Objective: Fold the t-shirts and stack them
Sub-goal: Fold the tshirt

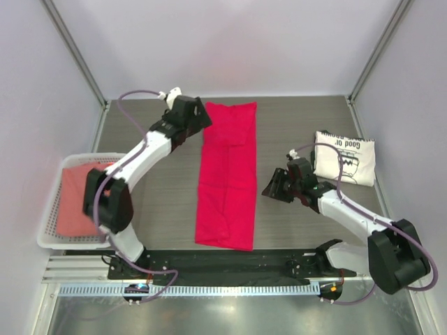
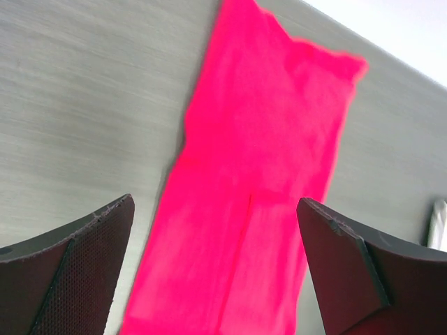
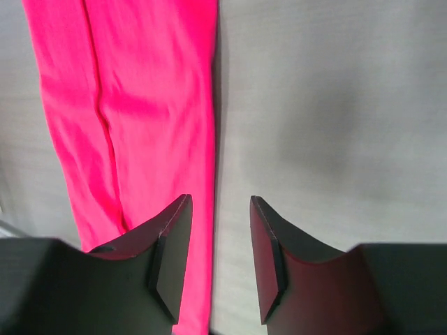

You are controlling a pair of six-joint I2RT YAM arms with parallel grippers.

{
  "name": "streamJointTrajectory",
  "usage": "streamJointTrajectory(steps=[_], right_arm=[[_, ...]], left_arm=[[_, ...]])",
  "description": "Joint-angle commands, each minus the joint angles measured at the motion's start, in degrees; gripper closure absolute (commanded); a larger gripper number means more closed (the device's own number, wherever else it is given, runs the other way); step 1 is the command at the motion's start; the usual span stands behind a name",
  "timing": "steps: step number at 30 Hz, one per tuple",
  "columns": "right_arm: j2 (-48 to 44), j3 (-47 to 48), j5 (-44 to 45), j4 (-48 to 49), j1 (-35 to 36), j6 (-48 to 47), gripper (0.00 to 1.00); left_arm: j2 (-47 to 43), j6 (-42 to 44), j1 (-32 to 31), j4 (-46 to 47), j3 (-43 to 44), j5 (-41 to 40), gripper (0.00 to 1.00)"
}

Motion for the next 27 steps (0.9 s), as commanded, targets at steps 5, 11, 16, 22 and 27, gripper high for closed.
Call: streamJointTrajectory(steps=[5, 11, 16, 22, 27], right_arm=[[-9.4, -3.9, 5.1, -12.2, 12.6, 10.9, 0.52], [-13.4, -8.7, 5.5, -11.4, 22.0, 22.2, 0.52], [-12.1, -11.0, 6.3, -8.2, 29.3, 27.5, 0.54], [-9.1, -12.9, 6.1, -3.3, 33.4, 31.4, 0.56], [-5.3, -11.2, 6.3, -1.9, 35.1, 31.3, 0.61]], left_arm=[[-22.1, 4.1, -1.8, -4.8, -30.3, 18.2, 0.06], [-40.5, -0.1, -3.3, -8.9, -47.0, 27.3, 0.09], [-49.9, -6.5, -8.7, -10.2, -55.5, 31.4, 0.18], [-53.1, -11.5, -13.7, -10.2, -62.2, 33.1, 0.25], [-52.2, -12.5, -15.6, -10.0, -64.2, 33.7, 0.29]])
